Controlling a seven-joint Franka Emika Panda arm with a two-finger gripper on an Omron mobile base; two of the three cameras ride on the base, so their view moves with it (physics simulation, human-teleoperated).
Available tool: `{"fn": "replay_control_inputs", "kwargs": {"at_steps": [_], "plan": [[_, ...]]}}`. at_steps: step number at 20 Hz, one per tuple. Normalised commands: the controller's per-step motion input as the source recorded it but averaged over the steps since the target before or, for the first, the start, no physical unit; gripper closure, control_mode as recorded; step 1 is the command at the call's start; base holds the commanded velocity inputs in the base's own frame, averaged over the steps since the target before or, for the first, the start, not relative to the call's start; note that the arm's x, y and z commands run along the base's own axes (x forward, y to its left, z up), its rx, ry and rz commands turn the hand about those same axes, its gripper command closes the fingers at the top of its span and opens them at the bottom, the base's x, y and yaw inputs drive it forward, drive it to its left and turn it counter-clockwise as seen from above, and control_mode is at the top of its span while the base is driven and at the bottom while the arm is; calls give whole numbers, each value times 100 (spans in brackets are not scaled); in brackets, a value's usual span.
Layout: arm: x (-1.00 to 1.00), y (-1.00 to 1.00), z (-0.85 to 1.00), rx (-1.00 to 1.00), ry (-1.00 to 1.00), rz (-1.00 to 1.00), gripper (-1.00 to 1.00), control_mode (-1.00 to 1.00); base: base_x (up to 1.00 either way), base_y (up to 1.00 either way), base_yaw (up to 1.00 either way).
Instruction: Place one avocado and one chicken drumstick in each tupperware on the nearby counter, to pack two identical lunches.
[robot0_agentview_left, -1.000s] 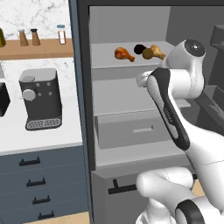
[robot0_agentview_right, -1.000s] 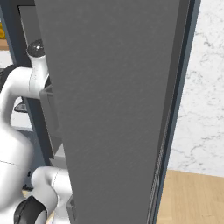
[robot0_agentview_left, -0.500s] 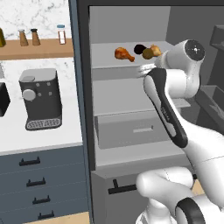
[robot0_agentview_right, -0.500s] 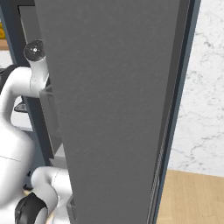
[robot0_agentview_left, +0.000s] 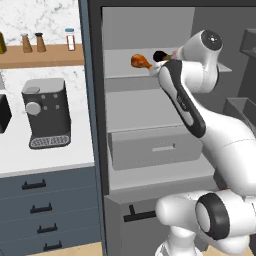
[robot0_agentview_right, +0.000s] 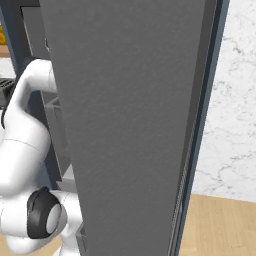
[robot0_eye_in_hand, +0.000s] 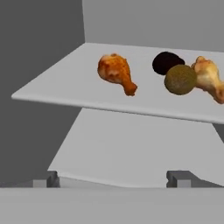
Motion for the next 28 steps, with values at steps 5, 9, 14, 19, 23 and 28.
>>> {"fn": "replay_control_inputs", "kwargs": {"at_steps": [5,9,14,19,23,28], "plan": [[45,0,-3,0,0,3,-100,-100,0,0,0],[56,0,-27,0,0,6,-100,-100,0,0,0],[50,0,-6,0,6,6,-100,-100,0,0,0],[56,0,0,0,15,4,-100,-100,0,0,0],[49,0,0,0,11,3,-100,-100,0,0,0],[48,0,0,0,3,3,-100,-100,0,0,0]]}}
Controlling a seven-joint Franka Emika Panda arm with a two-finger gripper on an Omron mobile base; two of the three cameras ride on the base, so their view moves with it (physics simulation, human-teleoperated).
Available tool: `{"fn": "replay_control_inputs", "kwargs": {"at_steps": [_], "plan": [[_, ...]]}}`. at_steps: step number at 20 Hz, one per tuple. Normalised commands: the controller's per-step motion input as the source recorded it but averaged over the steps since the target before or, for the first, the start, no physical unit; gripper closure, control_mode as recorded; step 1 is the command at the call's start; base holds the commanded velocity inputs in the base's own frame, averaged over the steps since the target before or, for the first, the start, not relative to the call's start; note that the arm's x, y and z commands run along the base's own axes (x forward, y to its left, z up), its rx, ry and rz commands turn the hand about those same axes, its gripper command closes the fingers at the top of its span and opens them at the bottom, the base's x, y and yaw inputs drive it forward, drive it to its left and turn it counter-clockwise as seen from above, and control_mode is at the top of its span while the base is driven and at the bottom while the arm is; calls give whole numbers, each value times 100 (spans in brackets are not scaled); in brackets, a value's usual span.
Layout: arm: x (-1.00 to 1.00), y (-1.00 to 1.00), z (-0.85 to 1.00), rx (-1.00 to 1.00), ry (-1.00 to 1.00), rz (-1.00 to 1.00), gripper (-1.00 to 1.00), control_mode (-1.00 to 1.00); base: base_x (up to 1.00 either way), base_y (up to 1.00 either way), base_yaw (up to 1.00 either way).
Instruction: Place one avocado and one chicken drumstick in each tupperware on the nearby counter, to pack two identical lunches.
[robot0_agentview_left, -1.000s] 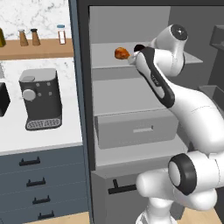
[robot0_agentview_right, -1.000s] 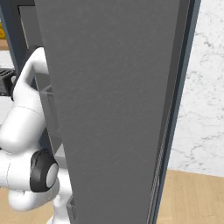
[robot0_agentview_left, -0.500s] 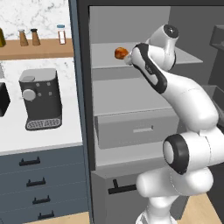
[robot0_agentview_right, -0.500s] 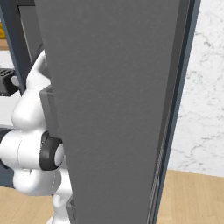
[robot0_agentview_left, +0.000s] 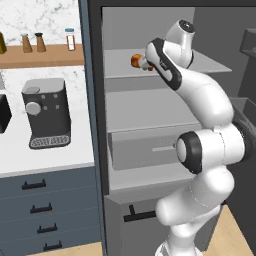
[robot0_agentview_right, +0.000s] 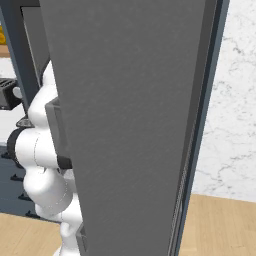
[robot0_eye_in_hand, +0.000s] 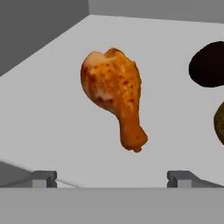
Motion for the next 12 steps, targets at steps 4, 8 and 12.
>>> {"fn": "replay_control_inputs", "kwargs": {"at_steps": [4,8,12], "plan": [[40,0,-8,-1,1,2,-100,-100,0,0,0],[28,11,-39,-6,0,3,100,-100,0,0,0],[29,22,-51,-6,0,4,100,-100,0,0,0]]}}
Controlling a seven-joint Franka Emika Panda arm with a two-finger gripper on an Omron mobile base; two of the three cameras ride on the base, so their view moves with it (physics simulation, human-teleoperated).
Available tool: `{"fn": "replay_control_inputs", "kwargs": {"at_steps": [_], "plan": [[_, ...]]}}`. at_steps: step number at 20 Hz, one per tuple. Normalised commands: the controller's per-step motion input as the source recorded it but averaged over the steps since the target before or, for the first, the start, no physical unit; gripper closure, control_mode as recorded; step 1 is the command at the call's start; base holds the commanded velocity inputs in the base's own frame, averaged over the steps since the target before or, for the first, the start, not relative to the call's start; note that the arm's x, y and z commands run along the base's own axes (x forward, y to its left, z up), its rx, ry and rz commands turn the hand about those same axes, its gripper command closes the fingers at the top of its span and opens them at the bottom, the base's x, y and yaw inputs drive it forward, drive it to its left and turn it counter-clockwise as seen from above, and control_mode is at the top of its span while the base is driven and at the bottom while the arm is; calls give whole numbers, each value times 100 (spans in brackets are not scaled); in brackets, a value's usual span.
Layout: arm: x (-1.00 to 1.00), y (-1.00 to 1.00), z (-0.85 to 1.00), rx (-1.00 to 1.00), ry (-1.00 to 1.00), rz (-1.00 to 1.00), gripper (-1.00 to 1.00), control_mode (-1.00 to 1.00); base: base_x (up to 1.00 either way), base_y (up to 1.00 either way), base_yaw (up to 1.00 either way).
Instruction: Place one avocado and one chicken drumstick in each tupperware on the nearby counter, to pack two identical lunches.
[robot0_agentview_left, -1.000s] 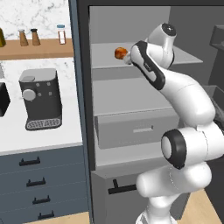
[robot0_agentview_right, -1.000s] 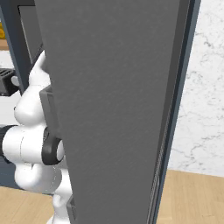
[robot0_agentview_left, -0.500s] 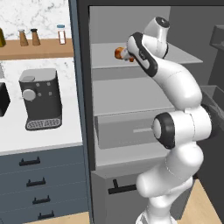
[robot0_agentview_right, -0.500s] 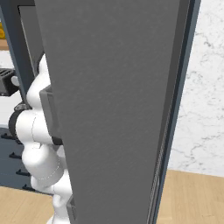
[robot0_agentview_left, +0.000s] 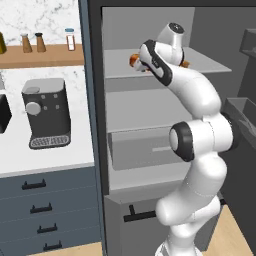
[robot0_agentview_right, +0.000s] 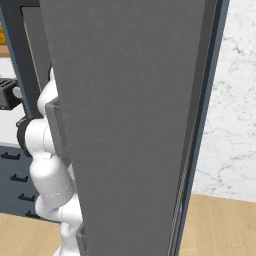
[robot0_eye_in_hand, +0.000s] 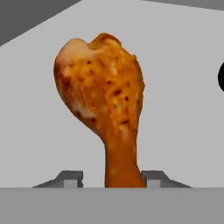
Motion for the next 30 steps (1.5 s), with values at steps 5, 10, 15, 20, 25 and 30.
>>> {"fn": "replay_control_inputs", "kwargs": {"at_steps": [5,10,15,20,25,30], "plan": [[26,10,-35,-2,0,4,100,-100,0,0,0],[12,4,-24,-1,0,1,100,-100,0,0,0],[-5,14,-30,-2,-17,0,100,-100,0,0,0],[-55,8,-4,0,-18,0,100,-100,0,0,0],[-96,0,33,0,-3,0,100,-100,0,0,0],[-100,-1,35,0,4,-8,100,-100,0,0,0]]}}
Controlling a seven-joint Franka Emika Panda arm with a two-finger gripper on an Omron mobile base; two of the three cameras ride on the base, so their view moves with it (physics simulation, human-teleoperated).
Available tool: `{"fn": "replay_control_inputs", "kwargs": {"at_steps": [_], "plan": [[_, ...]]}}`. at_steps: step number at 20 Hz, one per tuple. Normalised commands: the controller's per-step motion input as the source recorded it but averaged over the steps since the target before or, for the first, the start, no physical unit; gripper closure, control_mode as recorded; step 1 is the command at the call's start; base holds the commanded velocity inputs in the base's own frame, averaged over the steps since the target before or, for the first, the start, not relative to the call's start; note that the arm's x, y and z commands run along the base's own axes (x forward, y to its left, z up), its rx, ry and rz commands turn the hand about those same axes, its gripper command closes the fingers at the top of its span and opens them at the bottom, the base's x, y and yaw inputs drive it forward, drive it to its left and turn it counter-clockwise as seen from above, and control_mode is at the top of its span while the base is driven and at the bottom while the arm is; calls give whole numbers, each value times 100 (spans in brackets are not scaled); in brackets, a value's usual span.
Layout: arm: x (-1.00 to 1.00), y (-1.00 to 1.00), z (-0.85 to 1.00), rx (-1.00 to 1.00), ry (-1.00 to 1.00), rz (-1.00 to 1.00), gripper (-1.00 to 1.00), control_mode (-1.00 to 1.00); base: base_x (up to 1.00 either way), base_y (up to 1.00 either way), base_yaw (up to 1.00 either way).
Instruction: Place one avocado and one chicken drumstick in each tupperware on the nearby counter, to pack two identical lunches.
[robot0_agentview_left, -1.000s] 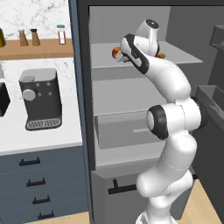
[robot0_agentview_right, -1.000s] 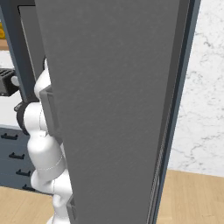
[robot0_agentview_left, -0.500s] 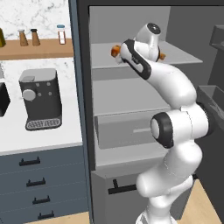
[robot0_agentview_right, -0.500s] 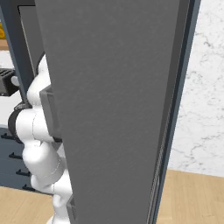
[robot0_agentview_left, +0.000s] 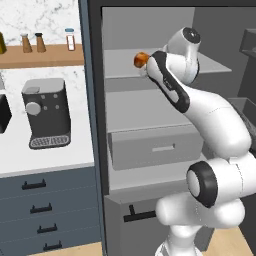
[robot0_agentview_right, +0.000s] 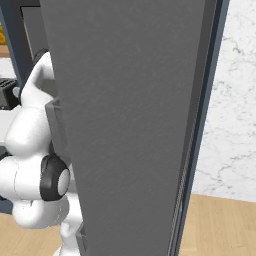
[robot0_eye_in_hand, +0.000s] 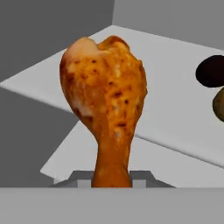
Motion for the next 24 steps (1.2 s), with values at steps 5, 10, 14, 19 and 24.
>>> {"fn": "replay_control_inputs", "kwargs": {"at_steps": [5,10,14,19,24], "plan": [[-100,-13,5,0,-3,-8,100,-100,0,0,0],[-100,-29,-9,0,-13,0,100,-100,0,0,0],[-100,-10,-24,0,-10,0,100,-100,0,0,0],[-100,7,-43,-3,-11,0,100,-100,0,0,0],[0,0,0,0,0,0,100,100,-64,82,0]]}}
